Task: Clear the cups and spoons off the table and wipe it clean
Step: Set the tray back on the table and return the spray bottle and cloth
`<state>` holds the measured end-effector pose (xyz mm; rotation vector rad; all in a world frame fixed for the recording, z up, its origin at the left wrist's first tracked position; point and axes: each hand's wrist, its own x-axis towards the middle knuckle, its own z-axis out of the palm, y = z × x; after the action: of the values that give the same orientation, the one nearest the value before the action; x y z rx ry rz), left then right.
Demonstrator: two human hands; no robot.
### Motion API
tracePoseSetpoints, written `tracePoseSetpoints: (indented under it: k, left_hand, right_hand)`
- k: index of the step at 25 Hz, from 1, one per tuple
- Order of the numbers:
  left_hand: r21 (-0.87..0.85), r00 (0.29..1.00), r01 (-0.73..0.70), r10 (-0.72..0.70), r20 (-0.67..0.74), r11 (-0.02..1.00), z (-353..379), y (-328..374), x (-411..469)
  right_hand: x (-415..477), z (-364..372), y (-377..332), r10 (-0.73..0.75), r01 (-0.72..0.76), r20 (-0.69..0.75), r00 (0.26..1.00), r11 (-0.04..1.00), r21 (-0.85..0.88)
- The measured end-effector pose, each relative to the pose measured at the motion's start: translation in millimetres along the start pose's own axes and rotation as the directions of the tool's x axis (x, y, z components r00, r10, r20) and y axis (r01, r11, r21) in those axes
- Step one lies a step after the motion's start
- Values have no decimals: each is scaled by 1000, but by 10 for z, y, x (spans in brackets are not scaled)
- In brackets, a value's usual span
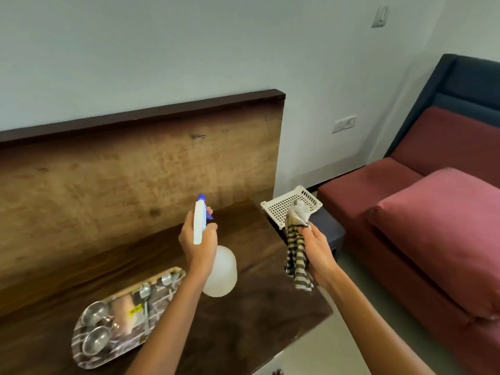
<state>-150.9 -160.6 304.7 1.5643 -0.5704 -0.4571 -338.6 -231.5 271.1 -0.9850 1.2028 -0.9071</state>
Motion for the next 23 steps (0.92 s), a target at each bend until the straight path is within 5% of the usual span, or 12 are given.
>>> tracePoseSetpoints:
  k: [9,14,19,23]
  left_hand:
    - [22,1000,4,-4,30,1000,2060,18,659]
    - [62,997,-81,80,12,995,3026,-277,989]
    - [118,991,-19,34,-126,993,3988,-684,1264]
    - [153,995,-24,39,-94,988,4525,-1014,1471]
  right_hand:
    - [1926,-1021,-546,93,-96,-77,993,995,-31]
    - [3064,-1439,-540,186,-186,-15,982,982,-23]
    - [4257,-1877,-354,361,-351,32,932,922,-165]
    - [4935,-2019,-98,445,-425,54,894,880,-212]
